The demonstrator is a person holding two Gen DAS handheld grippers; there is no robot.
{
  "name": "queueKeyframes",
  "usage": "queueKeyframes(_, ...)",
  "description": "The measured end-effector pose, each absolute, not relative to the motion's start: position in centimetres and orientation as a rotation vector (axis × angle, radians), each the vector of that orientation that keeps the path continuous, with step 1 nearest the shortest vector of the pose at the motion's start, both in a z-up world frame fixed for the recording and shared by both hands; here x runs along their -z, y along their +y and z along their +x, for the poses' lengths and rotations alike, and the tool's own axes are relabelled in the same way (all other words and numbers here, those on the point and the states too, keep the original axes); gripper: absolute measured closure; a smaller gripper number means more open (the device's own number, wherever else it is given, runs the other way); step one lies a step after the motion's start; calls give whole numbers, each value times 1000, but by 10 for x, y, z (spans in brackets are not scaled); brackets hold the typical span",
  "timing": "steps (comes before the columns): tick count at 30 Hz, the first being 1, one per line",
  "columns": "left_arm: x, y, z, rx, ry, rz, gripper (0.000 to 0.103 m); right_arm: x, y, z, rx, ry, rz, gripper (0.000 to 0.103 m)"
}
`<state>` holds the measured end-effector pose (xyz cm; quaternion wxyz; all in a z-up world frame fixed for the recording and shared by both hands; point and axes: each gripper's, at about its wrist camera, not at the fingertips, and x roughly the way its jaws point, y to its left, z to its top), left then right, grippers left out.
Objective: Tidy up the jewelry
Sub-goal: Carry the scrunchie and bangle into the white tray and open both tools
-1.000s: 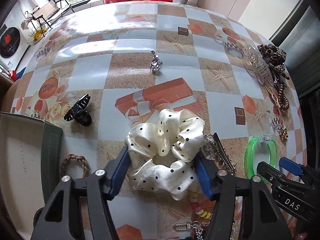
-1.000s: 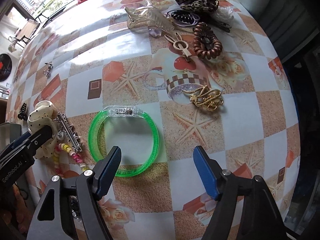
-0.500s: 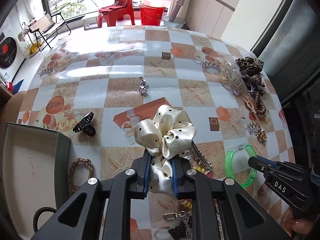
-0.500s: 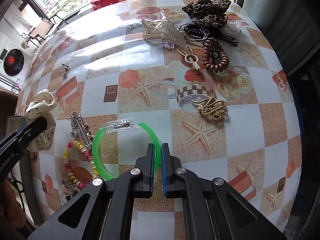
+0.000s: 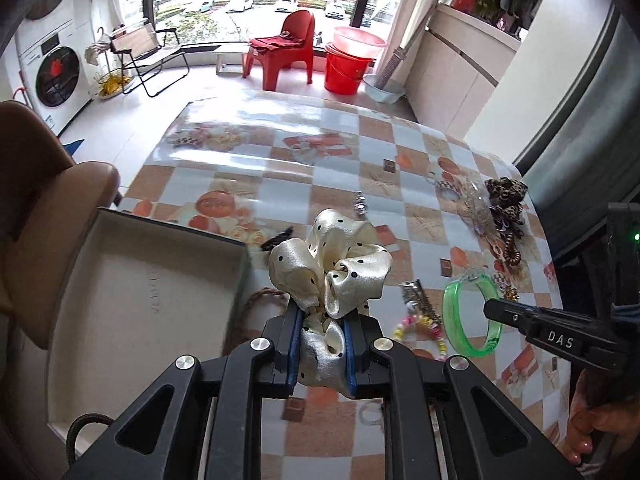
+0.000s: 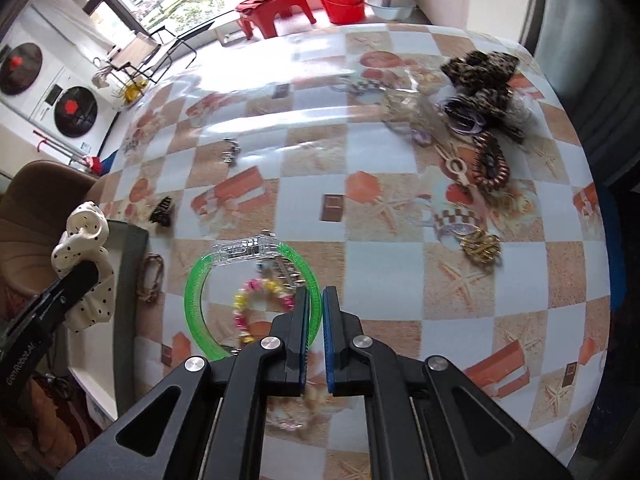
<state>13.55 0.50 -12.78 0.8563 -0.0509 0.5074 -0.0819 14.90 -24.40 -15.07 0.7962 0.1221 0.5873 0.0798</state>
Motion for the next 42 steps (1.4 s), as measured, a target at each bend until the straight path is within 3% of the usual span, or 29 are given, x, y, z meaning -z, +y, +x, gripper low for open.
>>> queueKeyframes(11,173,127,142,-106,1126,-97,82,145,-58,181,-474,1273,171,96)
queueKeyframes(25,233,155,173,-180,1186,-67,81,193,37,189,-428,1325,17,96)
queueKeyframes(26,233,156,172,-181,1186,-66,80,195,38,190,-423,1327,8,96)
queueKeyframes(28,233,157,173,-189,1182,-56,49,199,39,191,-417,1332,-2,96)
queueKeyframes(29,232,158,171,-194,1171,-53,46,200,40,191,-415,1334,-7,96)
queueKeyframes(38,230,160,169,-198,1176,-41,46,207,42,195,-416,1358,8,93)
queueKeyframes(40,230,160,168,-203,1181,-40,46,209,41,196,-427,1361,17,88)
queueKeyframes(42,229,161,166,-208,1182,-43,45,207,39,196,-443,1354,32,74)
